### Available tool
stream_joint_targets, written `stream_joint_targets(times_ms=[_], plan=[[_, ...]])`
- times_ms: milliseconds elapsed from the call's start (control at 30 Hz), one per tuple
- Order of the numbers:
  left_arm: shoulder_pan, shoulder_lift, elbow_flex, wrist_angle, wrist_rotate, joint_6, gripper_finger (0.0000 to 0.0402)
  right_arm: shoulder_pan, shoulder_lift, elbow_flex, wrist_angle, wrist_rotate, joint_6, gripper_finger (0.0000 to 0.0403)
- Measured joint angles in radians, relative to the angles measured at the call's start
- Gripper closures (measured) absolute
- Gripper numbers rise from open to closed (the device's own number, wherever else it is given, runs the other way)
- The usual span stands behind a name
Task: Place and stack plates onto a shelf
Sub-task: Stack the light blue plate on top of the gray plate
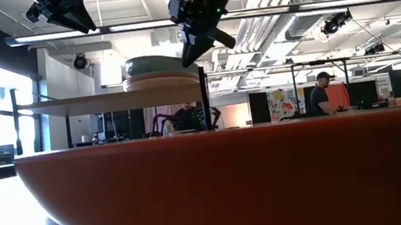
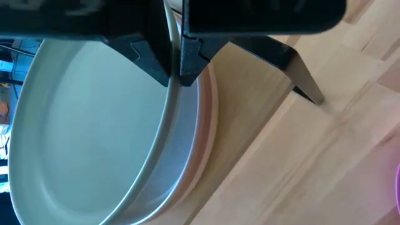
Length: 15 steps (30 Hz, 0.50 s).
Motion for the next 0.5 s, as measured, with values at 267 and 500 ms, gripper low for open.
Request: stream_joint_targets(times_ms=[267,500], plan=[[0.0,0.0,0.0,0.0,0.0,0.0,0.0284,0.0,0.0,0.0,0.009,-0.001,0.0,0.0402],[0.0,0.0,0.0,0.0,0.0,-0.003,0.0284,0.0,0.0,0.0,0.011,-0.001,0.0,0.0379]])
